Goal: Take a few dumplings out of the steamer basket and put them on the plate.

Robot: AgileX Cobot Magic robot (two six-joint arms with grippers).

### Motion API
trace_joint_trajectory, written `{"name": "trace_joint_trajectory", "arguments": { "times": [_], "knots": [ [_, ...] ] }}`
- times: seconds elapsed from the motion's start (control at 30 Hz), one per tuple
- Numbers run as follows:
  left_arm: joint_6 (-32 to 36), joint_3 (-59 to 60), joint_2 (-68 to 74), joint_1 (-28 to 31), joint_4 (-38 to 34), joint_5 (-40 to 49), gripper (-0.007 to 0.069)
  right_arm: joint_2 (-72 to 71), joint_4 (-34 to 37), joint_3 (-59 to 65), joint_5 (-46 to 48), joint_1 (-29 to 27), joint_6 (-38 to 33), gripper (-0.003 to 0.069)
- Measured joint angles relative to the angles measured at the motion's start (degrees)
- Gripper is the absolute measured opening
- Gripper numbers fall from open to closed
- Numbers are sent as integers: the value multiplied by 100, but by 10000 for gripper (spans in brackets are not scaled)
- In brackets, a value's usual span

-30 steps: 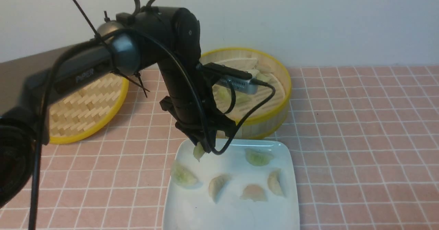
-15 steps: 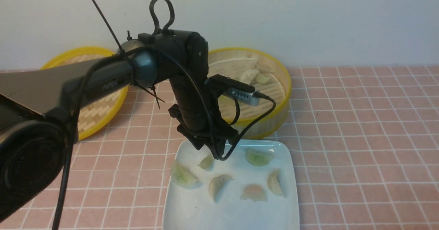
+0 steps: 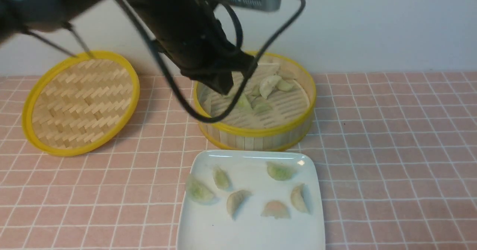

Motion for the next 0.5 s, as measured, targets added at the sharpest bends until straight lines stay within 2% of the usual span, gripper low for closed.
{"name": "trace_joint_trajectory", "arguments": {
  "times": [0.2, 0.5],
  "knots": [
    [-4, 1473, -1867, 0, -22, -1099, -6, 0, 0, 0, 0, 0, 0, -13],
    [-4, 4866, -4408, 0, -80, -3569, -6, 0, 0, 0, 0, 0, 0, -13]
  ]
}}
